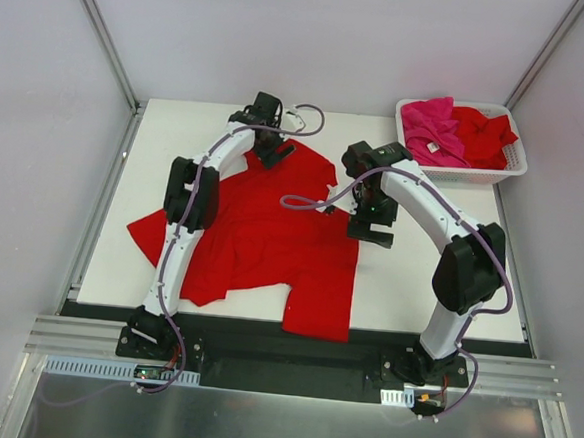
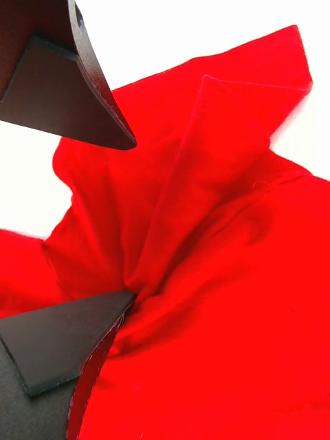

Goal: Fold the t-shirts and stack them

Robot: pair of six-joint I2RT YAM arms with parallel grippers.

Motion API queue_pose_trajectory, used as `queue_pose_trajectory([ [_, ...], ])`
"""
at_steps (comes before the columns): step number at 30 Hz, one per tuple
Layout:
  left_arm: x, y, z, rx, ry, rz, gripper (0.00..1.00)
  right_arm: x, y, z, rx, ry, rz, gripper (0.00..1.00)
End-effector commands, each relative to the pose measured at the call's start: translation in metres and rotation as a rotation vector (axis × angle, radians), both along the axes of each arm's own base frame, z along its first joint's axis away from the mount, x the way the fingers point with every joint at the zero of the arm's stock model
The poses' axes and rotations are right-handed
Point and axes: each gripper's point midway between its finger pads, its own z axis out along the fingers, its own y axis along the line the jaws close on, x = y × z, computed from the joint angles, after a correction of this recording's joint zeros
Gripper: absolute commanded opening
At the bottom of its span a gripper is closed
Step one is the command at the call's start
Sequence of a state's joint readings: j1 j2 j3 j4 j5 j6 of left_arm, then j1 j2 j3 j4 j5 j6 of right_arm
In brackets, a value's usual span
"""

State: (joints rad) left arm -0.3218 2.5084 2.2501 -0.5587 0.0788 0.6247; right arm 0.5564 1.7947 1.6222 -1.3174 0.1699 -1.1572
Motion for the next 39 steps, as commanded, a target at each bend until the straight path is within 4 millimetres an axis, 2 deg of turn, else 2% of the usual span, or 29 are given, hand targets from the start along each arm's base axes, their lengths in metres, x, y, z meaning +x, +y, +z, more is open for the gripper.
queue_pose_trajectory([
  [1,0.0,0.014,0.07,-0.012,-0.097,0.032,0.84,-0.051,-0.026,0.027,-0.107,0.207,0.031,0.96],
  [4,0.002,0.035,0.086,0.021,-0.127,0.054,0.85,-0.048,-0.022,0.029,-0.09,0.2,0.035,0.96],
  [6,0.006,0.05,0.088,0.042,-0.137,0.076,0.85,-0.044,-0.019,0.031,-0.081,0.189,0.035,0.96],
  [12,0.017,0.069,0.075,0.095,-0.138,0.094,0.84,-0.044,-0.014,0.03,-0.079,0.194,0.047,0.96],
  [13,0.019,0.07,0.065,0.102,-0.126,0.093,0.84,-0.045,-0.014,0.03,-0.079,0.194,0.048,0.96],
  [16,0.025,0.066,0.058,0.089,-0.123,0.093,0.84,-0.05,-0.016,0.03,-0.086,0.198,0.05,0.96],
  [19,0.027,0.058,0.063,0.062,-0.132,0.094,0.84,-0.055,-0.022,0.03,-0.101,0.201,0.048,0.96],
  [24,0.016,0.039,0.068,0.006,-0.113,0.064,0.84,-0.06,-0.027,0.03,-0.112,0.204,0.046,0.96],
  [29,0.007,0.04,0.035,0.026,-0.044,0.077,0.83,-0.058,-0.027,0.03,-0.119,0.2,0.045,0.96],
  [35,-0.004,0.048,-0.013,0.076,0.045,0.098,0.83,-0.057,-0.026,0.028,-0.122,0.205,0.046,0.96],
  [39,0.0,0.063,-0.026,0.172,0.04,0.098,0.83,-0.058,-0.027,0.027,-0.125,0.212,0.046,0.96],
])
